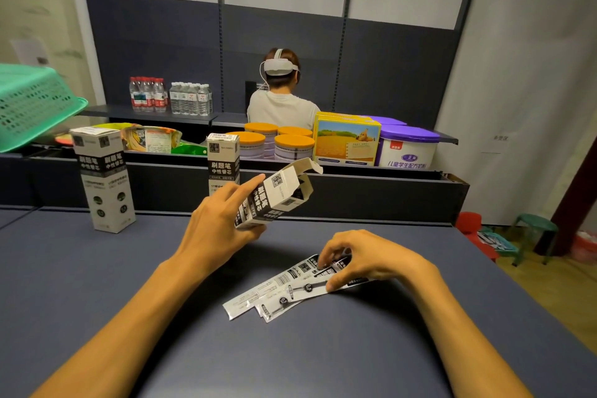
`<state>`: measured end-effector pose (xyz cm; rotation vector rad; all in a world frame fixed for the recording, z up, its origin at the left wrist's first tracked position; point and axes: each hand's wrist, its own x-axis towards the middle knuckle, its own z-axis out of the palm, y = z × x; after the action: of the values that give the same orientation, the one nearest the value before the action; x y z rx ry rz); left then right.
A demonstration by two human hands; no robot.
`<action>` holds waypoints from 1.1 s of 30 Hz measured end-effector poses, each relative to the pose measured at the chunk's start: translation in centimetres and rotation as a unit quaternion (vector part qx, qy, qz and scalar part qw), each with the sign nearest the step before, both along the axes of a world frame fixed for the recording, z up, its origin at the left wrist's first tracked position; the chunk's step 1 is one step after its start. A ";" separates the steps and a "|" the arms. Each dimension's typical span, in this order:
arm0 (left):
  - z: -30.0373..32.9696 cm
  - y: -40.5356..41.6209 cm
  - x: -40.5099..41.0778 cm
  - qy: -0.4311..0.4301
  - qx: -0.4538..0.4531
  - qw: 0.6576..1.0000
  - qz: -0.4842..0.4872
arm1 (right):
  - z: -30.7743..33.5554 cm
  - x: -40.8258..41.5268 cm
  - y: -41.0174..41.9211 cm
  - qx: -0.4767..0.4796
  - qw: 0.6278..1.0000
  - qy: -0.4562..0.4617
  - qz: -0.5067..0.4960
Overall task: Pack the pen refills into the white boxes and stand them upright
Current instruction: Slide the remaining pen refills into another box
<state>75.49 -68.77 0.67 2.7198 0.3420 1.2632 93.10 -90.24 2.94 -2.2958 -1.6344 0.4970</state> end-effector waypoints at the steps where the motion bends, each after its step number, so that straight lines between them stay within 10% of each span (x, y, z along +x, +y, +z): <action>1: 0.0 0.0 0.0 0.000 0.000 1.000 0.000 | -0.1 -0.3 0.2 0.003 1.000 -0.002 0.009; 24: 0.1 -0.2 0.0 -0.004 -0.002 1.000 -0.005 | 0.1 -0.9 0.3 0.012 0.999 0.040 0.034; 33: 0.2 -0.1 0.0 -0.004 -0.002 1.000 0.000 | 3.6 0.7 -2.9 0.250 0.959 0.136 -0.006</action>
<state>75.46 -68.87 0.90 2.7103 0.3446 1.2719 93.80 -93.15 6.54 -1.7795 -1.4128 0.3274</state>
